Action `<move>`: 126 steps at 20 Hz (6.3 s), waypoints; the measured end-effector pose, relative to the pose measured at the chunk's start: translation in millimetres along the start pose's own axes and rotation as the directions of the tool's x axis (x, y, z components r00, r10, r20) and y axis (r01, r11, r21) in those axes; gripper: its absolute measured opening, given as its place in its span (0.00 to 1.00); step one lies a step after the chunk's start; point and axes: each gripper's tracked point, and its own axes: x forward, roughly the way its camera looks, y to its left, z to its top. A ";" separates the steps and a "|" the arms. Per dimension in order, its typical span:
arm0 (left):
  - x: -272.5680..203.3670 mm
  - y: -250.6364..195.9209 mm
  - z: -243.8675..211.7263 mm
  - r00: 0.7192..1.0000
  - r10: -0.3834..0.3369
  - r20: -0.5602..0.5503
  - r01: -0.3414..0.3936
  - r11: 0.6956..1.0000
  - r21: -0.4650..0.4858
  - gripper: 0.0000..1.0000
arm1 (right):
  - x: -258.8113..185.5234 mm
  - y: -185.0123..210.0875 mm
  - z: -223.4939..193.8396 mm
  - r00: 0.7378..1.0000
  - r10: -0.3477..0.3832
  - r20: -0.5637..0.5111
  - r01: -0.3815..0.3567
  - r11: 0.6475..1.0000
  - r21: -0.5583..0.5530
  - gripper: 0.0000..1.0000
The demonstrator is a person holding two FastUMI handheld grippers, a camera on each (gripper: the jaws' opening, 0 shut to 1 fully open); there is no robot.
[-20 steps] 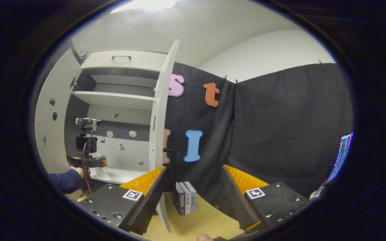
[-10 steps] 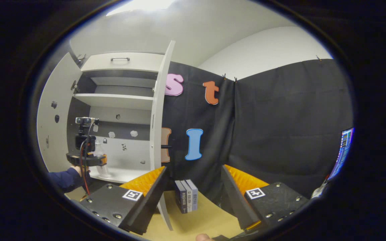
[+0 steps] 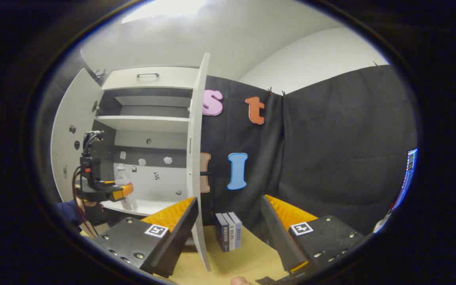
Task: Grasp the bottle in the cabinet with the left hand and place it on the coaster, then close the right door with the right hand and the left door with the left hand.
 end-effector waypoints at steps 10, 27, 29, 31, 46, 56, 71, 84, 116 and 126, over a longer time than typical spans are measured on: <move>-101.7 -66.7 -92.5 0.979 -0.174 -0.108 0.169 0.984 -0.047 0.76 | 1.6 16.1 11.8 0.996 0.082 0.030 -0.082 0.997 -0.004 0.96; -166.4 -100.0 -274.5 0.916 -0.259 -0.307 0.211 0.961 -0.180 0.77 | 16.2 13.3 13.9 0.998 0.060 0.033 -0.058 0.997 -0.052 0.94; -175.4 -98.3 -295.2 0.900 -0.259 -0.351 0.196 0.959 -0.205 0.77 | 17.3 15.2 12.5 0.998 0.061 0.030 -0.059 0.997 -0.053 0.96; -183.5 -100.6 -313.3 0.880 -0.266 -0.393 0.187 0.956 -0.228 0.77 | 18.5 15.6 11.4 0.998 0.062 0.029 -0.060 0.996 -0.058 0.96; -199.6 -109.5 -361.2 0.832 -0.271 -0.483 0.189 0.959 -0.211 0.78 | 25.0 16.3 1.8 0.998 0.068 0.003 -0.068 0.994 -0.082 0.96; -212.7 -111.3 -361.5 0.824 -0.273 -0.496 0.212 0.961 -0.178 0.78 | 25.6 30.2 3.0 0.994 0.108 0.005 -0.108 0.991 -0.076 0.94; -239.2 -112.2 -369.4 0.785 -0.233 -0.574 0.219 0.971 -0.095 0.88 | 31.0 39.5 -2.0 0.988 0.157 0.002 -0.157 0.986 -0.056 0.96; -211.8 -109.9 -303.7 0.861 -0.191 -0.471 0.188 0.981 -0.054 0.86 | 34.4 32.5 -8.0 0.988 0.152 -0.010 -0.152 0.988 -0.041 0.96; -260.9 60.3 104.8 0.840 0.517 0.162 -0.521 0.853 -0.022 0.94 | 101.3 0.2 -16.8 0.997 0.080 -0.014 -0.081 0.997 -0.013 0.96; -287.5 97.4 82.5 0.775 0.624 0.099 -0.613 0.781 -0.118 0.95 | 87.5 43.8 -10.9 0.979 0.204 -0.015 -0.204 0.979 -0.002 0.95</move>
